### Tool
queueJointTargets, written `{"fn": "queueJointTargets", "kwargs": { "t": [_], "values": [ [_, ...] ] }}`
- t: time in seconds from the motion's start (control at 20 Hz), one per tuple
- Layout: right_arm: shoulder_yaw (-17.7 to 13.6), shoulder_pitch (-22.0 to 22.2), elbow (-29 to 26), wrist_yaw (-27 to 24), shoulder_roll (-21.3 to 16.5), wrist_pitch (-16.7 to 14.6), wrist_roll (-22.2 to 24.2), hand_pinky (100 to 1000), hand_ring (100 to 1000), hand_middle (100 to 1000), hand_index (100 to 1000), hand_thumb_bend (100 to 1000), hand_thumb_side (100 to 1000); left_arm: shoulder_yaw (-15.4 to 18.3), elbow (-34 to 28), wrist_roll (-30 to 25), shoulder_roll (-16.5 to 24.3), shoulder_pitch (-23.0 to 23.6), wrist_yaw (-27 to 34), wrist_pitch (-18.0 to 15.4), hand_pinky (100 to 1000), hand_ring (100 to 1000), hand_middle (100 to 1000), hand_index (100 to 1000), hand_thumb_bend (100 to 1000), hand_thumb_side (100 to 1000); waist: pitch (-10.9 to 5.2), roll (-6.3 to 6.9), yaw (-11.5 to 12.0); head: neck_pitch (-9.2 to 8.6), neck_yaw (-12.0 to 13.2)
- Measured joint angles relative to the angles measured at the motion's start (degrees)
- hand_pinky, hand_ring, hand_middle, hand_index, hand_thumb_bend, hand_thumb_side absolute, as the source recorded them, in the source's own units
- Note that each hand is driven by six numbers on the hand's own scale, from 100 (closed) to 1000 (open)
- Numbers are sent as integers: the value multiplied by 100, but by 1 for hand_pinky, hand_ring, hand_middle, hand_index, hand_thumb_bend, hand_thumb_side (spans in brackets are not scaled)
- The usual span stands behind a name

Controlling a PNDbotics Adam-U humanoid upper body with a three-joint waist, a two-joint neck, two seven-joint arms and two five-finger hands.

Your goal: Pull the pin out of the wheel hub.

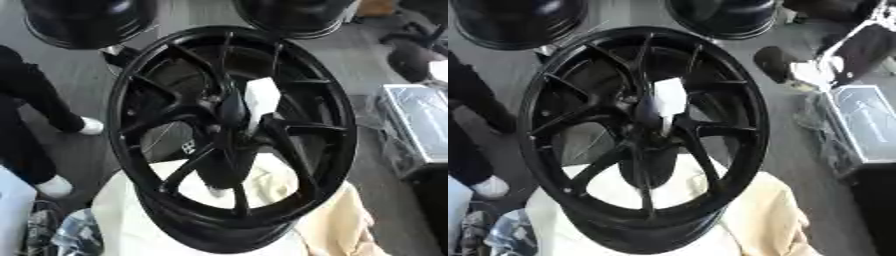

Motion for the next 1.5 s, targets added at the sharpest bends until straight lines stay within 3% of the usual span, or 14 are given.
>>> {"fn": "queueJointTargets", "kwargs": {
  "t": [0.2, 0.5, 1.05, 1.2, 1.5],
  "values": [
    [167, -65, 0, 380, 163, 278, 222, 1000, 829, 796, 911, 100, 438, 207, 19, 220, 71, 55, 16, -110, 684, 729, 745, 737, 183, 817, -1, -30, -18, 0, 0],
    [377, -114, 0, 853, 343, 402, 350, 1000, 826, 793, 911, 100, 433, 303, 49, 342, 145, 78, 17, -168, 683, 730, 746, 736, 181, 818, 1, -53, 25, 0, -53],
    [404, -221, 346, 1859, 527, 404, 9, 989, 799, 765, 911, 100, 214, 335, 86, 379, 145, 46, 17, -175, 682, 730, 747, 734, 176, 827, 99, -60, 212, 0, -281],
    [406, -241, 404, 2093, 557, 393, -109, 985, 776, 739, 899, 175, 161, 335, 87, 377, 145, 36, 15, -168, 682, 730, 747, 732, 166, 832, 142, -60, 255, 0, -361],
    [397, -269, 592, 2549, 598, 383, -163, 1000, 748, 695, 904, 384, 171, 335, 95, 382, 145, 31, 8, -145, 681, 729, 747, 729, 171, 835, 217, -59, 306, 0, -458]
  ]
}}
